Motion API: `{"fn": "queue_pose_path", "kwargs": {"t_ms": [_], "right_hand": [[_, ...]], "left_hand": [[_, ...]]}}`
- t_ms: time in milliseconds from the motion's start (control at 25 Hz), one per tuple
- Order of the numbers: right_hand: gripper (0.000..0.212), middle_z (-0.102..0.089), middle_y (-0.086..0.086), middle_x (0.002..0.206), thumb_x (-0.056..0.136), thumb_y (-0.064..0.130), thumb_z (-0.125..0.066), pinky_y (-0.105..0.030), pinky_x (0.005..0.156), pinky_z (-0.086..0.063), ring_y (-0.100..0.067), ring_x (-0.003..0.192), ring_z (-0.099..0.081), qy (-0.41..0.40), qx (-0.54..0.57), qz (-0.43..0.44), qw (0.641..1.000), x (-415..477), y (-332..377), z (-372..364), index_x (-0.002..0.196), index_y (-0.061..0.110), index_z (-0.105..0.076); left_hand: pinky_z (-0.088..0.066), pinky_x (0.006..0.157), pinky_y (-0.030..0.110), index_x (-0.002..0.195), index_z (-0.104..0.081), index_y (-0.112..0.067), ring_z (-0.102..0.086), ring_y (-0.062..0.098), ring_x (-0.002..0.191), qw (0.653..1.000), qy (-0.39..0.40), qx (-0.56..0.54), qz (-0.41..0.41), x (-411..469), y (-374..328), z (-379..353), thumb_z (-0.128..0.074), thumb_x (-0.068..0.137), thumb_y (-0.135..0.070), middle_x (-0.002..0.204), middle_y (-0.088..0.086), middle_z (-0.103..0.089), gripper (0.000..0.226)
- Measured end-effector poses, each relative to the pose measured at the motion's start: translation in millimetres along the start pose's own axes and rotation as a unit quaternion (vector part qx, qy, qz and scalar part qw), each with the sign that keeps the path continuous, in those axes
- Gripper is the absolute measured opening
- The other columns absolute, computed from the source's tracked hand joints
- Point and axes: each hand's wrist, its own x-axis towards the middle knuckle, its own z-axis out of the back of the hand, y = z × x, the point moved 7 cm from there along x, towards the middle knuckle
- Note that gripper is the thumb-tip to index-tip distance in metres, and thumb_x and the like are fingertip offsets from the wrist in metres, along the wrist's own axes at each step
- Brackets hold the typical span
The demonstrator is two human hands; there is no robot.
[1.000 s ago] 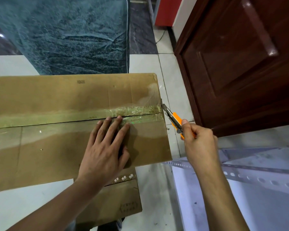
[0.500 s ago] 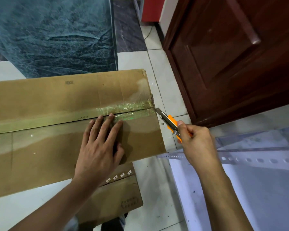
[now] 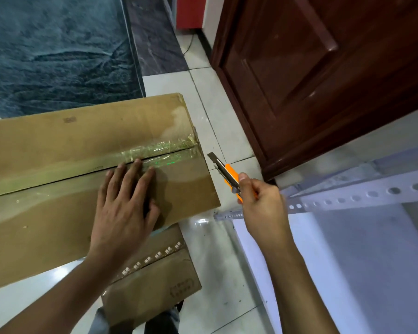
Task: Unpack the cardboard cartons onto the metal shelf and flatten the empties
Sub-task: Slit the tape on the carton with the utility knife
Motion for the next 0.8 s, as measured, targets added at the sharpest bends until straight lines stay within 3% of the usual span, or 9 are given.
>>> {"fn": "queue_pose_path", "kwargs": {"t_ms": [120, 200, 240, 280, 440, 640, 800], "right_hand": [[0.040, -0.064, 0.005, 0.091, 0.103, 0.052, -0.041, -0.030, 0.074, -0.047, -0.015, 0.087, -0.059, 0.008, -0.013, 0.017, 1.000, -20, -11, -1, 0.104, 0.025, -0.071], [0.031, -0.057, 0.006, 0.105, 0.103, 0.045, -0.047, -0.010, 0.070, -0.039, -0.011, 0.091, -0.054, 0.027, -0.043, 0.037, 0.998, -30, -19, -4, 0.120, 0.026, -0.065], [0.030, -0.053, 0.006, 0.109, 0.102, 0.042, -0.050, -0.009, 0.069, -0.038, -0.010, 0.092, -0.051, 0.038, -0.057, 0.044, 0.997, -33, -22, -6, 0.126, 0.027, -0.061], [0.030, -0.050, 0.006, 0.111, 0.102, 0.040, -0.052, -0.010, 0.071, -0.037, -0.010, 0.093, -0.050, 0.045, -0.065, 0.052, 0.996, -36, -25, -7, 0.129, 0.027, -0.059], [0.030, -0.051, 0.003, 0.115, 0.098, 0.030, -0.061, -0.038, 0.090, -0.045, -0.020, 0.103, -0.053, 0.022, -0.089, 0.079, 0.993, -48, -34, 1, 0.128, 0.028, -0.057], [0.031, -0.059, -0.002, 0.116, 0.095, 0.026, -0.066, -0.041, 0.091, -0.047, -0.024, 0.104, -0.057, -0.004, -0.106, 0.080, 0.991, -61, -64, 15, 0.125, 0.028, -0.060], [0.036, -0.055, 0.002, 0.121, 0.094, 0.026, -0.068, -0.035, 0.088, -0.047, -0.024, 0.103, -0.059, -0.018, -0.102, 0.037, 0.994, -76, -102, 35, 0.129, 0.032, -0.060]], "left_hand": [[-0.018, 0.122, 0.055, 0.147, -0.046, -0.008, -0.024, 0.038, 0.149, 1.000, -0.011, -0.013, -0.010, -2, -1, 3, -0.046, 0.094, -0.033, 0.157, 0.018, -0.035, 0.058], [-0.021, 0.119, 0.058, 0.141, -0.050, -0.007, -0.029, 0.042, 0.143, 1.000, -0.007, -0.026, -0.004, -1, -4, 7, -0.048, 0.091, -0.032, 0.152, 0.021, -0.038, 0.056], [-0.022, 0.118, 0.059, 0.138, -0.052, -0.008, -0.032, 0.043, 0.139, 1.000, -0.003, -0.028, -0.003, 0, -7, 9, -0.049, 0.089, -0.033, 0.148, 0.021, -0.041, 0.055], [-0.025, 0.115, 0.060, 0.134, -0.055, -0.009, -0.035, 0.042, 0.134, 1.000, 0.001, -0.028, -0.009, -1, -13, 10, -0.050, 0.087, -0.033, 0.144, 0.020, -0.043, 0.054], [-0.035, 0.100, 0.054, 0.128, -0.060, -0.012, -0.043, 0.040, 0.122, 0.996, 0.022, -0.043, -0.072, -13, -51, 5, -0.049, 0.087, -0.036, 0.135, 0.015, -0.052, 0.049], [-0.043, 0.087, 0.049, 0.128, -0.061, -0.011, -0.053, 0.039, 0.106, 0.987, 0.035, -0.073, -0.140, -29, -95, -4, -0.049, 0.087, -0.030, 0.130, 0.012, -0.057, 0.047], [-0.045, 0.086, 0.048, 0.130, -0.061, -0.011, -0.056, 0.037, 0.105, 0.977, 0.046, -0.098, -0.181, -38, -125, -13, -0.045, 0.089, -0.029, 0.129, 0.012, -0.059, 0.047]]}}
